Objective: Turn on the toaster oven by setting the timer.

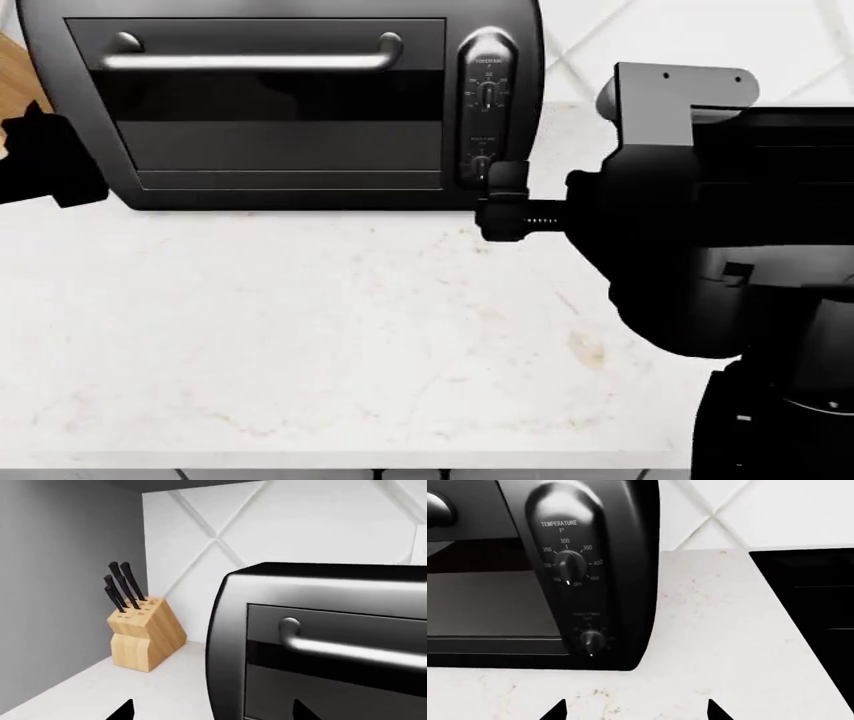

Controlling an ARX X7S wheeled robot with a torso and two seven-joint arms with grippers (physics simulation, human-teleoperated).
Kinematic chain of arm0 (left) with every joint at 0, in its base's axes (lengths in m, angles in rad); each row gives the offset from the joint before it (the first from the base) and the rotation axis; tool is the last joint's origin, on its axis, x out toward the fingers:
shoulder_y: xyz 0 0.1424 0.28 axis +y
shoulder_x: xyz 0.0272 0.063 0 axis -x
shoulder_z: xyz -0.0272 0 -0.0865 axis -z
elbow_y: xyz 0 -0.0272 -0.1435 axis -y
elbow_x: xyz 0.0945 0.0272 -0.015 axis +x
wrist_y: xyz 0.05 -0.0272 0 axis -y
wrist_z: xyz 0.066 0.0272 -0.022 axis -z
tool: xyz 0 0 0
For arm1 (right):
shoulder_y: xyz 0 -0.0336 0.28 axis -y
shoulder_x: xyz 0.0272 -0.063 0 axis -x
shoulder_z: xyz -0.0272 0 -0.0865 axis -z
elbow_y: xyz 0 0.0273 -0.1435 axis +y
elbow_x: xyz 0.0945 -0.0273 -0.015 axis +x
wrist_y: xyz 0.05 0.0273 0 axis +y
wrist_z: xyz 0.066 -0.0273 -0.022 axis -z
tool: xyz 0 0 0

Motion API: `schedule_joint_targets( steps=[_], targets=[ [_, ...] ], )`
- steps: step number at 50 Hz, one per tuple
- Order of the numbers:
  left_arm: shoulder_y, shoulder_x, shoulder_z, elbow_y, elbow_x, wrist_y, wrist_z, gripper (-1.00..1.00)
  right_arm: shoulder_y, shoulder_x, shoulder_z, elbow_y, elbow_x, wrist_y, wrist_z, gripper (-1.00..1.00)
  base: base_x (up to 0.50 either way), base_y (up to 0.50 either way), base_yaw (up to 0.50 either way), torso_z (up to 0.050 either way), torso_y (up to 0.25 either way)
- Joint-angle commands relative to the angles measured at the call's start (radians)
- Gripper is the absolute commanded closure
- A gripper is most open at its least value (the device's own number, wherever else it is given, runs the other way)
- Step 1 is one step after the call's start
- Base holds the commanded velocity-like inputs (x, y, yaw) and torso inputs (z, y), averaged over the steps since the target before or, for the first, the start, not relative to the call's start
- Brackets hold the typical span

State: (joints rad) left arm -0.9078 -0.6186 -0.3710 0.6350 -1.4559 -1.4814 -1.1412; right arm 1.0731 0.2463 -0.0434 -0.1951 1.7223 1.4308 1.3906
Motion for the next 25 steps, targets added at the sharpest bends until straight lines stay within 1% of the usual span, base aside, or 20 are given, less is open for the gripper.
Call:
schedule_joint_targets(
  steps=[1,8,14,16,17,21,25],
  targets=[
    [0.006,-0.021,0.013,-0.001,-0.002,0.038,-0.017,-1.0,-0.028,-0.037,-0.051,-0.041,-0.068,-0.055,0.013,-1.0,0.0,0.0,0.0,0.0,0.0],
    [0.012,-0.03,0.003,0.004,-0.014,0.058,-0.024,-1.0,-0.059,-0.062,-0.087,-0.068,-0.152,-0.089,-0.008,-1.0,0.0,0.0,0.0,0.0,0.0],
    [0.015,-0.042,-0.005,0.013,-0.031,0.068,-0.039,-1.0,-0.08,-0.094,-0.121,-0.111,-0.228,-0.129,0.009,-1.0,0.0,0.0,0.0,0.0,0.0],
    [0.018,-0.049,-0.01,0.016,-0.043,0.07,-0.046,-1.0,-0.087,-0.104,-0.122,-0.123,-0.223,-0.139,0.028,-1.0,0.0,0.0,0.0,0.0,0.0],
    [0.023,-0.059,-0.024,0.02,-0.074,0.07,-0.065,-1.0,-0.086,-0.114,-0.118,-0.117,-0.229,-0.153,0.032,-1.0,0.0,0.0,0.0,0.0,0.0],
    [0.019,-0.063,-0.02,0.019,-0.079,0.077,-0.068,-1.0,-0.09,-0.13,-0.137,-0.132,-0.219,-0.155,0.063,-1.0,0.0,0.0,0.0,0.0,0.0],
    [0.02,-0.075,-0.026,0.022,-0.092,0.082,-0.079,-1.0,-0.096,-0.136,-0.165,-0.133,-0.229,-0.156,0.046,-1.0,0.0,0.0,0.0,0.0,0.0]
  ],
)
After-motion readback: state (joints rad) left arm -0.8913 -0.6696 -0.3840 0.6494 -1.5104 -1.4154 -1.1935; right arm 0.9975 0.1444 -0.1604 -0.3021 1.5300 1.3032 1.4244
